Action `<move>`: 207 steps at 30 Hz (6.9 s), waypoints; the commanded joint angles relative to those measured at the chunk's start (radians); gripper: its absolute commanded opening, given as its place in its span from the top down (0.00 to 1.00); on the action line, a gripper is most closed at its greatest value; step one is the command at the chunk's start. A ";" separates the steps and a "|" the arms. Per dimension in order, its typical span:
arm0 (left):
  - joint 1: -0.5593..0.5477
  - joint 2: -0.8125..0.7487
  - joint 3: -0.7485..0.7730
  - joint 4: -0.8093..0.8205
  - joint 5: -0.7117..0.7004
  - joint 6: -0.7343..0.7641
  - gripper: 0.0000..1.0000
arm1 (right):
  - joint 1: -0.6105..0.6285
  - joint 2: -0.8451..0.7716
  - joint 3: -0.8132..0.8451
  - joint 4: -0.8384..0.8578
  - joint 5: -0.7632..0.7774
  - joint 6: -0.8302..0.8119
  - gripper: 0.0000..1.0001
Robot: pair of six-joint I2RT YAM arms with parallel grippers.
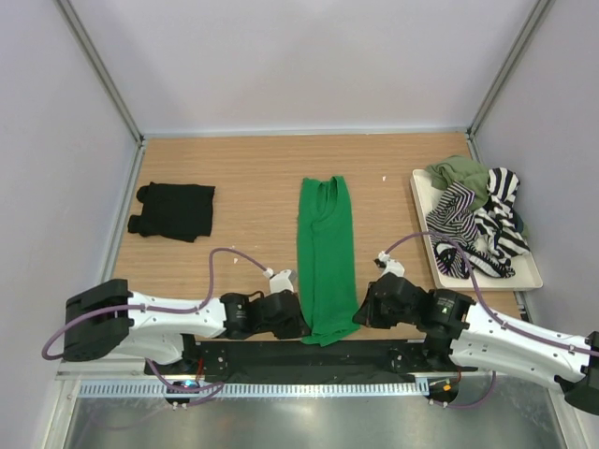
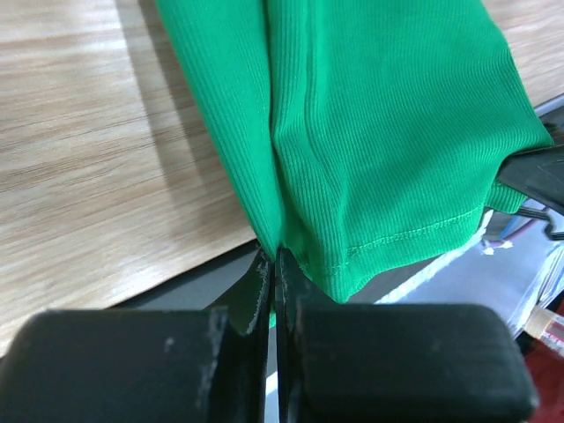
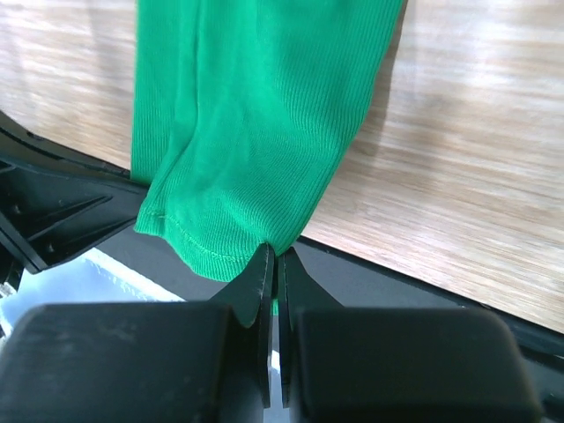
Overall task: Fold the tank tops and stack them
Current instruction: Fold the tank top
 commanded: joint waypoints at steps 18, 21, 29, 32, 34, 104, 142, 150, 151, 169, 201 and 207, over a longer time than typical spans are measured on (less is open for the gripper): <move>0.369 -0.007 0.307 -0.232 0.051 0.266 1.00 | -0.216 0.447 0.480 0.027 0.331 -0.324 0.99; 0.430 0.057 0.376 -0.241 0.065 0.300 1.00 | -0.294 0.507 0.522 0.065 0.300 -0.373 0.99; 0.565 0.230 0.571 -0.270 0.114 0.394 1.00 | -0.402 0.700 0.640 0.122 0.259 -0.463 0.99; 0.601 0.298 0.617 -0.270 0.143 0.415 1.00 | -0.440 0.755 0.654 0.160 0.233 -0.482 0.99; 0.617 0.339 0.644 -0.270 0.143 0.421 1.00 | -0.457 0.780 0.663 0.183 0.216 -0.491 0.99; 0.564 0.382 0.286 0.043 0.272 0.346 0.53 | -0.562 0.684 0.088 0.587 -0.223 -0.414 0.67; 0.383 0.137 0.146 -0.085 0.155 0.276 1.00 | -0.481 0.391 0.045 0.334 -0.229 -0.360 0.75; 0.322 0.057 0.055 -0.086 0.131 0.245 0.84 | -0.470 0.321 0.123 0.248 -0.174 -0.426 0.54; 0.320 0.039 0.052 -0.089 0.128 0.247 0.79 | -0.468 0.357 0.135 0.248 -0.174 -0.433 0.55; 0.544 -0.064 0.221 -0.250 0.137 0.461 0.48 | -0.484 0.725 0.394 0.357 -0.060 -0.511 0.50; 0.667 0.340 0.502 -0.171 0.213 0.546 1.00 | -0.490 0.822 0.496 0.354 -0.157 -0.523 0.94; 0.660 0.191 0.444 -0.187 0.246 0.523 1.00 | -0.488 0.695 0.448 0.323 -0.186 -0.499 0.94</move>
